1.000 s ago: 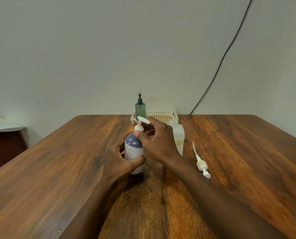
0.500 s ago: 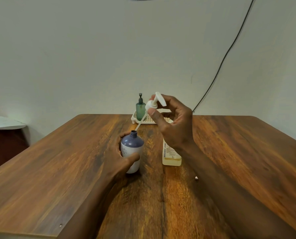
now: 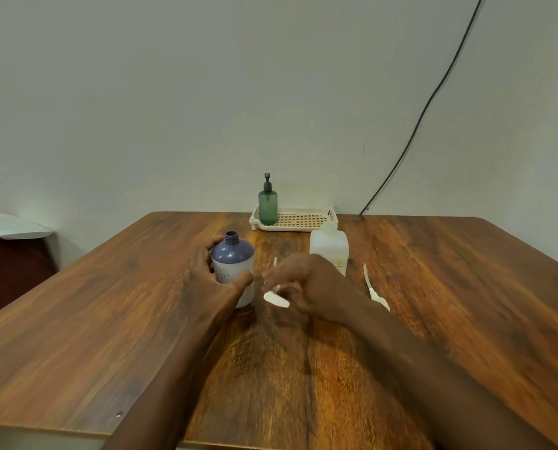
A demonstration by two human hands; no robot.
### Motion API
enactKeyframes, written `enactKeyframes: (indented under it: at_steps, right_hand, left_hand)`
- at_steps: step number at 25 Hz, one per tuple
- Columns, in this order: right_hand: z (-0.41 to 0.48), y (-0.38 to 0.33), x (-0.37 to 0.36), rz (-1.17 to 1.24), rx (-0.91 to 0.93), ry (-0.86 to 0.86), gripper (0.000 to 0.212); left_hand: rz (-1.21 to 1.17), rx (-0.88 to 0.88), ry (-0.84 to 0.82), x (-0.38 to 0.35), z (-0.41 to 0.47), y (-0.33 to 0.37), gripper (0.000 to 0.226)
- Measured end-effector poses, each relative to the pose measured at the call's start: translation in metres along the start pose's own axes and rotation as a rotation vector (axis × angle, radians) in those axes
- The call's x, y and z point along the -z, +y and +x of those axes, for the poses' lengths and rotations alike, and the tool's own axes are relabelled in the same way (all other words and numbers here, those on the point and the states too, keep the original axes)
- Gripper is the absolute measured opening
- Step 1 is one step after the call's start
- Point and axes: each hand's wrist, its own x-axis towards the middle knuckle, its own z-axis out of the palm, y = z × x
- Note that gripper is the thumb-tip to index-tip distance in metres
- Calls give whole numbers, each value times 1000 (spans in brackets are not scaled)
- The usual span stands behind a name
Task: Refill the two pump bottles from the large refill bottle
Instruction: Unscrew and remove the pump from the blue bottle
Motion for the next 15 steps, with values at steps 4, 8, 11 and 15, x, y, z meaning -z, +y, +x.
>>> enactKeyframes:
  at_steps: [4,8,11,15]
  right_hand:
    - [-12,1,-23,-252,29,-285,34]
    - [-19,4,-29,-261,29,-299,41]
    - [-19,6,-25,-196,-5,-288,39]
    - [-20,4,-12,-145,40,-26,33]
  left_hand:
    - [19,-68,-11,-5,1,-1,83]
    - [-10,-123,-52,-7,0,1,87]
    - [-38,-137,-76,-7,-3,6,86]
    - [-43,-141,-79,-11,-8,18,84]
